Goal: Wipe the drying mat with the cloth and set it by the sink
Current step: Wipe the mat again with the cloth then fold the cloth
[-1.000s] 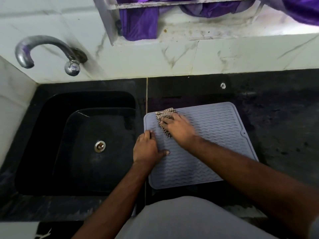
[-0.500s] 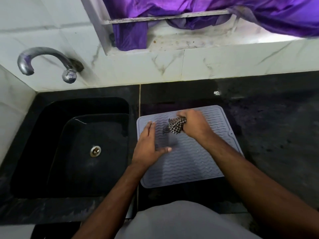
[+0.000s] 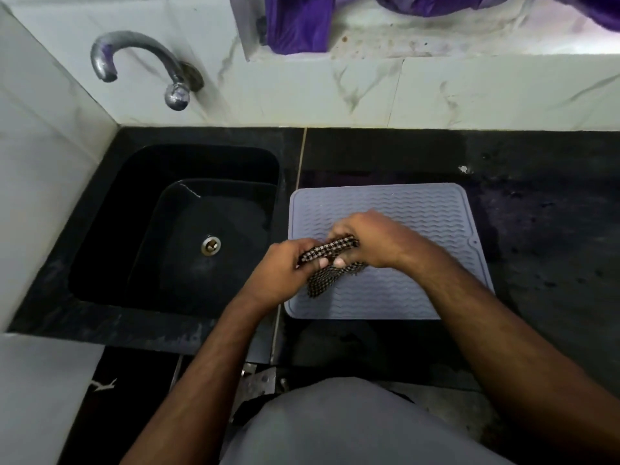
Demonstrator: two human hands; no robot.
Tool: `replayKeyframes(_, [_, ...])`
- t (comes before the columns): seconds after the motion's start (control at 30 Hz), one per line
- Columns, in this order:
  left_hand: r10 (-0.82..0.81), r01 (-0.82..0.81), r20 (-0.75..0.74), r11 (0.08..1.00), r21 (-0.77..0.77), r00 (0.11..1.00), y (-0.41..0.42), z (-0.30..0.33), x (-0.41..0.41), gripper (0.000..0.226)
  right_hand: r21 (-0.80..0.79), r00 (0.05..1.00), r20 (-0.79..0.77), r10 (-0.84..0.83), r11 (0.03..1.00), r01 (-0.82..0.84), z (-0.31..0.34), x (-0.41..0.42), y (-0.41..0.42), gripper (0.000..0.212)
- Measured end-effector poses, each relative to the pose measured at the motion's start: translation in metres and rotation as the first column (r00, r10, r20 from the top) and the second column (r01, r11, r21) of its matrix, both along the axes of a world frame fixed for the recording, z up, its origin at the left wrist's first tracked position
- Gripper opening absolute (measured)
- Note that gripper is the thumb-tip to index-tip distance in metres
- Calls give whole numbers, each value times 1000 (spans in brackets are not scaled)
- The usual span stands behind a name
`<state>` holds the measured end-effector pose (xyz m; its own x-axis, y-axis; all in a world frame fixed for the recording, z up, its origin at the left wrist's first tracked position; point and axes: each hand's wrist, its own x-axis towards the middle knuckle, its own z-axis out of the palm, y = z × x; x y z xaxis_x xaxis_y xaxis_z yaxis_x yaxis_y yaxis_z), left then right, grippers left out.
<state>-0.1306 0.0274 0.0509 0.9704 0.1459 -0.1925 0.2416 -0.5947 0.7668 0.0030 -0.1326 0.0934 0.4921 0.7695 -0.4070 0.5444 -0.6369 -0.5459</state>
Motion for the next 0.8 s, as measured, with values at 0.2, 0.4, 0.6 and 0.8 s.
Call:
replayKeyframes(0.2, [102, -99, 75, 994, -48, 992, 9, 3, -15, 19, 45, 994, 83, -64, 997, 60, 1, -21, -7, 15])
replayKeyframes(0.4, [186, -242, 316, 959, 147, 930, 0, 18, -15, 38, 378, 867, 326, -376, 893, 245, 0, -58, -6, 31])
replayKeyframes(0.6, [117, -96, -53, 951, 294, 992, -23, -39, -67, 30, -196, 965, 259, -51, 975, 104, -52, -105, -42, 38])
replayKeyframes(0.8, [67, -36, -145, 977, 209, 987, -26, -62, -94, 33, -191, 983, 159, -91, 974, 121, -87, -128, -59, 40])
